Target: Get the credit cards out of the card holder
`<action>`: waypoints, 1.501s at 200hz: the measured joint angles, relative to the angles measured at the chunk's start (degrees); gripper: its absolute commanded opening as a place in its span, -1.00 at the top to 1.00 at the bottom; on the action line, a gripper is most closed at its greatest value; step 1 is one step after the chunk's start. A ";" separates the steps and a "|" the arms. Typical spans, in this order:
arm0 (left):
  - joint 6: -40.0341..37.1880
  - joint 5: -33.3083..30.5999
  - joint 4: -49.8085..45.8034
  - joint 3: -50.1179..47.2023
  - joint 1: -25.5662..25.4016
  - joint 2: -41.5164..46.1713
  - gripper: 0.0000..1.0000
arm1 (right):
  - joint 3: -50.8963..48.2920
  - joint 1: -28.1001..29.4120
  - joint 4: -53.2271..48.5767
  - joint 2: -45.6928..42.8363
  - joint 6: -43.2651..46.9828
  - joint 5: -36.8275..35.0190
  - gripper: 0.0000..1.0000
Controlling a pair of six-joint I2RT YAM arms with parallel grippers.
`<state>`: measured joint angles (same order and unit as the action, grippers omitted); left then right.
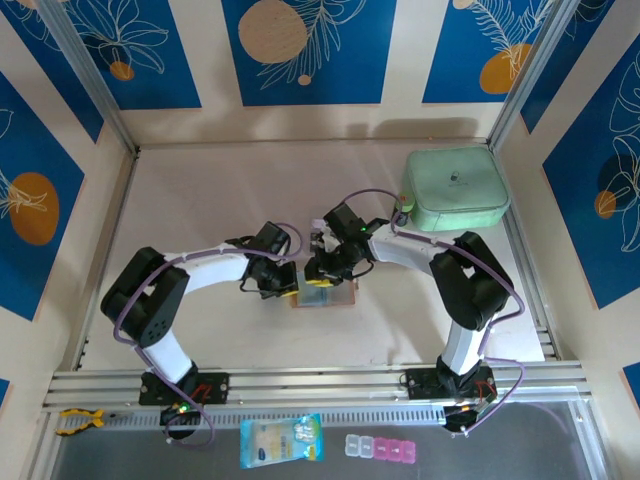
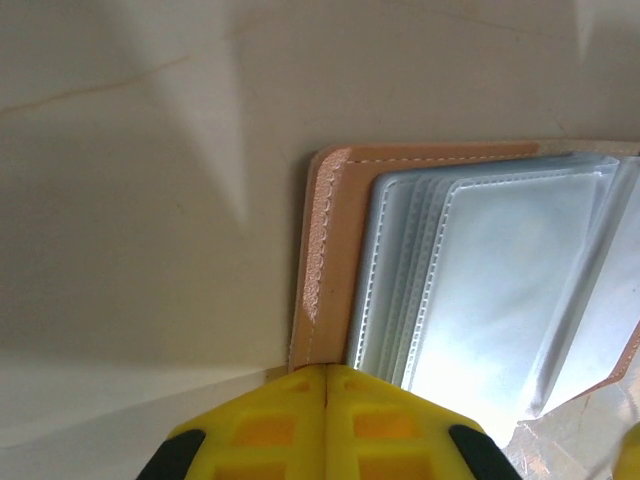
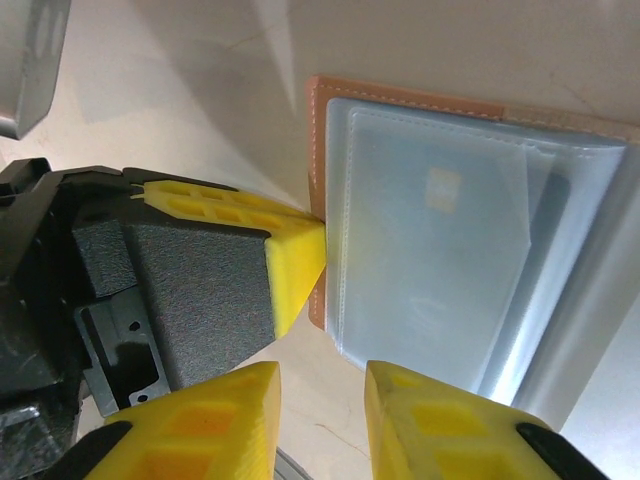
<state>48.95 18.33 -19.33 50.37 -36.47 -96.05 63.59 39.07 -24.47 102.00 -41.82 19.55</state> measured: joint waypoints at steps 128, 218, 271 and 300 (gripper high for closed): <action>-1.11 -0.61 0.00 -0.46 0.20 0.37 0.93 | 1.33 1.42 -0.81 5.22 0.44 -1.90 0.32; -1.51 -0.63 -0.04 -0.46 0.35 0.37 0.92 | 1.09 0.00 -2.12 4.81 1.75 -4.09 0.34; -1.53 -1.29 -1.01 -0.39 0.42 0.74 0.90 | -1.40 -1.29 -1.16 3.54 2.38 -3.23 0.40; -1.53 -1.92 -1.95 -0.09 0.46 1.16 0.84 | -2.45 -1.73 -0.24 3.39 2.38 -2.32 0.42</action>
<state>47.42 16.40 -21.28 50.28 -36.01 -94.89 61.14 37.34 -24.71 105.38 -39.44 17.23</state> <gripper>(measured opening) 0.071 0.296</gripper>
